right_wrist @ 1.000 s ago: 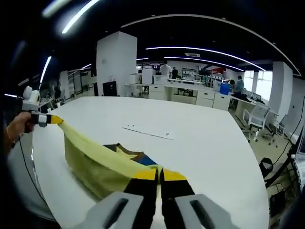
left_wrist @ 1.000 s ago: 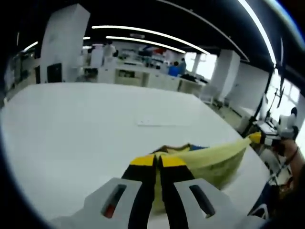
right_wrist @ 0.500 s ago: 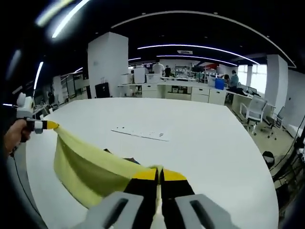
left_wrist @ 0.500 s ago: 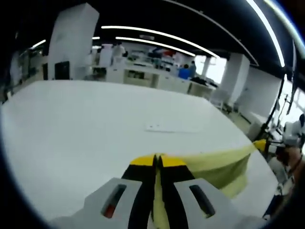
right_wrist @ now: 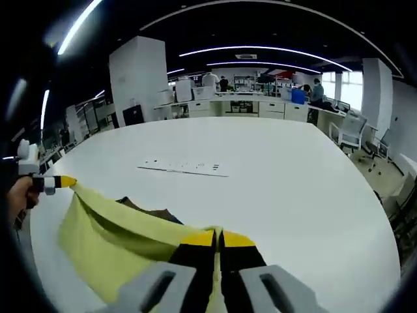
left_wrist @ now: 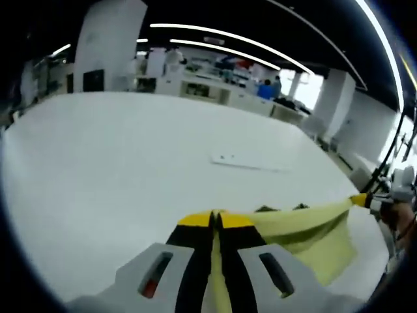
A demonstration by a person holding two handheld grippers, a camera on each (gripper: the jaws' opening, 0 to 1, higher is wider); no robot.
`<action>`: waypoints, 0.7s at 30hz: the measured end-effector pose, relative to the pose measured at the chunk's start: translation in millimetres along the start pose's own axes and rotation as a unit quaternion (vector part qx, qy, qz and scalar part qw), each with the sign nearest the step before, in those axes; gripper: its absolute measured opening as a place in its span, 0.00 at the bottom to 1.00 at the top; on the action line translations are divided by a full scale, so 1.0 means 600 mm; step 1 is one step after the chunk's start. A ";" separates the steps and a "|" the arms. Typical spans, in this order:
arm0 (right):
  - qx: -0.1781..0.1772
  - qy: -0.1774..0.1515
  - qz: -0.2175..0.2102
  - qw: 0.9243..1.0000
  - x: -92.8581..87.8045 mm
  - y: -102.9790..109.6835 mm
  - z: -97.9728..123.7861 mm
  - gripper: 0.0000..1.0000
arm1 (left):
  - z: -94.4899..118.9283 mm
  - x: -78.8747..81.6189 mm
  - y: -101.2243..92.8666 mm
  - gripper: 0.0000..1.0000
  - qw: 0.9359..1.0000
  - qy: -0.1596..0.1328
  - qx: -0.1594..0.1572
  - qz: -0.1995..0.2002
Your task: Fold the garment on the visible template until the final outline fits inside the template.
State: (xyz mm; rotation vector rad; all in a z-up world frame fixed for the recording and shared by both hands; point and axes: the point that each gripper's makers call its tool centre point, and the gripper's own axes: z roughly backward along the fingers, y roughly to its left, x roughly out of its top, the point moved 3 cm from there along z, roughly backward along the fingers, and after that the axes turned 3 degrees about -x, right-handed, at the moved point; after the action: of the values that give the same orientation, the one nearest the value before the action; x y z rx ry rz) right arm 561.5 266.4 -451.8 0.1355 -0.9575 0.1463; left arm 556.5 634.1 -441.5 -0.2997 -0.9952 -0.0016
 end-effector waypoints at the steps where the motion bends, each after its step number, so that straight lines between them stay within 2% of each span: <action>1: -0.001 0.004 -0.002 1.000 -0.004 -0.001 -0.006 0.00 | -0.005 -0.005 0.002 0.00 1.000 0.003 0.002 0.001; 3: -0.001 0.011 -0.008 1.000 -0.012 -0.003 -0.018 0.00 | -0.016 -0.015 0.008 0.00 1.000 0.009 0.007 0.004; 7: -0.003 0.021 -0.012 1.000 -0.025 -0.005 -0.036 0.00 | -0.031 -0.031 0.015 0.00 1.000 0.018 0.020 -0.016; 12: -0.004 0.033 -0.021 0.999 -0.040 -0.012 -0.054 0.00 | -0.048 -0.039 0.020 0.00 0.999 0.006 0.023 -0.021; 14: -0.006 0.032 -0.031 0.999 -0.045 -0.014 -0.060 0.00 | -0.053 -0.045 0.021 0.00 0.999 0.009 0.029 -0.027; 21: -0.005 0.035 -0.045 0.998 -0.059 -0.015 -0.076 0.00 | -0.067 -0.060 0.030 0.00 0.999 0.007 0.039 -0.009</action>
State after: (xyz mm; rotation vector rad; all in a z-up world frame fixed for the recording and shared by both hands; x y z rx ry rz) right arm 579.5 263.4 -507.1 0.1626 -0.8802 0.0620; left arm 572.7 636.6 -496.1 -0.2189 -0.9820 0.0180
